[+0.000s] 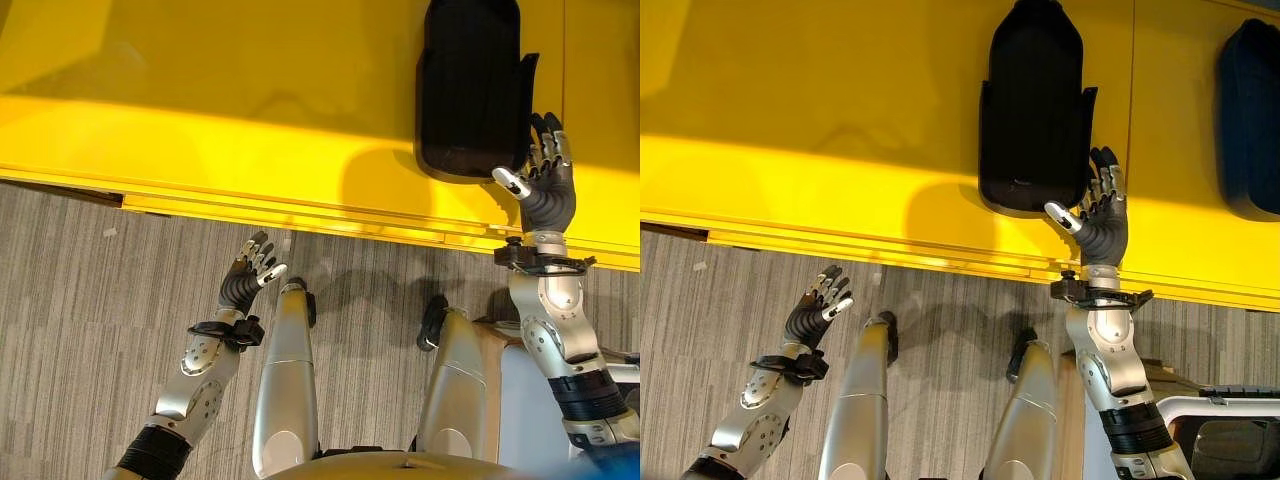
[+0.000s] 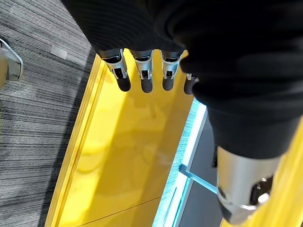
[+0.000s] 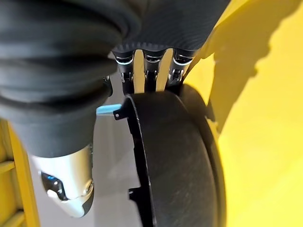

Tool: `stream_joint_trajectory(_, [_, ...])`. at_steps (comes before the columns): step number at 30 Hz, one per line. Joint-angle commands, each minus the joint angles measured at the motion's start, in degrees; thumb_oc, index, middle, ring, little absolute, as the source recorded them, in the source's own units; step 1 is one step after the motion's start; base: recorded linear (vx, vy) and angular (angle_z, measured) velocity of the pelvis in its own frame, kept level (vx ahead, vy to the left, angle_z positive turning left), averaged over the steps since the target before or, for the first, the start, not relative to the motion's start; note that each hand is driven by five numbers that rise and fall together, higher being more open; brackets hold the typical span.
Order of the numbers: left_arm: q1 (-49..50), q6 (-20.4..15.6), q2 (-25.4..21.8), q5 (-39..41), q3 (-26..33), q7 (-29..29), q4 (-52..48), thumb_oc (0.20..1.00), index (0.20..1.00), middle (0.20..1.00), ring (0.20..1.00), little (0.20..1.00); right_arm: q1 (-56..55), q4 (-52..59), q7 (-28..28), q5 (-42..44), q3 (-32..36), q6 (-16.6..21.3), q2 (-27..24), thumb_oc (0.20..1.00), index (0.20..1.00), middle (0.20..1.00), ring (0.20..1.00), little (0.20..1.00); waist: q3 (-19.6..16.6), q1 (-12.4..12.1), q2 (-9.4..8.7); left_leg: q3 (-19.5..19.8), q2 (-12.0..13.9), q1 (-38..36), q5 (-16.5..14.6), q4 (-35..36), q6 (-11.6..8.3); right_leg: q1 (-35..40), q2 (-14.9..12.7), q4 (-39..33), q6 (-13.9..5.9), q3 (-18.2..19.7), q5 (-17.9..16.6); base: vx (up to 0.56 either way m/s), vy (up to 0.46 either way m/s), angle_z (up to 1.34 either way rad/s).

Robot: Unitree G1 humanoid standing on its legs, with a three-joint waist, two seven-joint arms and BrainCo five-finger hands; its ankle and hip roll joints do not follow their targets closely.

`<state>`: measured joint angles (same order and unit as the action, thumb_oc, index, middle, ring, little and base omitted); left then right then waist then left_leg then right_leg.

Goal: Move parts from the plastic box to the shelf.

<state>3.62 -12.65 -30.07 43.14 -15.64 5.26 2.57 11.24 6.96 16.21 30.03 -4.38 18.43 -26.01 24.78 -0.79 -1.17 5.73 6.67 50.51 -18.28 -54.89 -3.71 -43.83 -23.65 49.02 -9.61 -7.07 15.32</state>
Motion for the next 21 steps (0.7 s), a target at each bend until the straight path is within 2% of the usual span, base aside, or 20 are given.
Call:
stream_joint_trajectory(1, [2.8, -2.6, -0.8, -1.8, 0.4, -0.4, -4.5, 1.000, 1.000, 1.000, 1.000, 1.000, -1.8, -0.2, 3.0, -3.8, 4.5, 2.1, -2.2, 1.000, 1.000, 1.000, 1.000, 1.000, -4.5, -0.8, -0.10, -0.4, -0.6, 1.7, 1.2, 1.0, 1.38, -3.8, 2.8, 5.8, 4.18, 0.0, 1.2, 0.00, 0.000, 0.00])
stream_joint_trajectory(6, [3.4, -2.5, -0.8, -1.5, 0.8, -1.0, -4.7, 1.000, 1.000, 1.000, 1.000, 1.000, -3.7, -1.1, 5.1, -5.1, 9.6, 2.3, -2.3, 1.000, 1.000, 1.000, 1.000, 1.000, -4.9, -0.2, -0.26, -0.3, -0.3, 1.4, 1.2, 1.1, 1.18, -3.8, 3.1, 5.7, 4.21, 0.0, 1.3, 0.00, 0.000, 0.00])
stream_joint_trajectory(14, [4.2, -2.0, -0.9, -1.0, 1.0, -2.0, -4.8, 1.000, 1.000, 1.000, 1.000, 1.000, -6.7, 3.6, 4.6, -6.1, 13.3, 3.2, -2.5, 1.000, 1.000, 1.000, 1.000, 1.000, -5.8, 0.7, -0.37, -0.4, 0.1, 0.5, 1.2, 1.6, 0.87, -3.3, 3.5, 5.5, 4.12, 0.1, 1.4, 0.00, -0.006, -0.02])
stream_joint_trajectory(17, [4.3, -2.2, -0.7, -1.1, 1.4, -2.2, -4.7, 1.000, 1.000, 1.000, 1.000, 1.000, -8.7, 7.1, 4.4, -10.0, 14.5, 3.0, -2.9, 1.000, 1.000, 1.000, 1.000, 1.000, -5.9, 1.1, -0.44, -0.5, 0.3, -0.4, 1.3, 2.0, 0.82, -2.6, 3.7, 5.1, 4.06, 0.2, 1.4, 0.01, -0.005, -0.07])
stream_joint_trajectory(21, [4.5, -2.6, -0.1, -1.6, 2.7, -3.4, -4.5, 1.000, 1.000, 1.000, 1.000, 1.000, -13.5, 13.5, 4.2, -23.6, 16.6, 1.4, -5.2, 1.000, 1.000, 1.000, 1.000, 1.000, -6.3, 1.8, -0.66, -0.5, 0.7, -2.7, 1.2, 3.1, 0.80, -0.7, 4.0, 4.3, 3.70, 0.2, 1.3, 0.03, -0.002, -0.02])
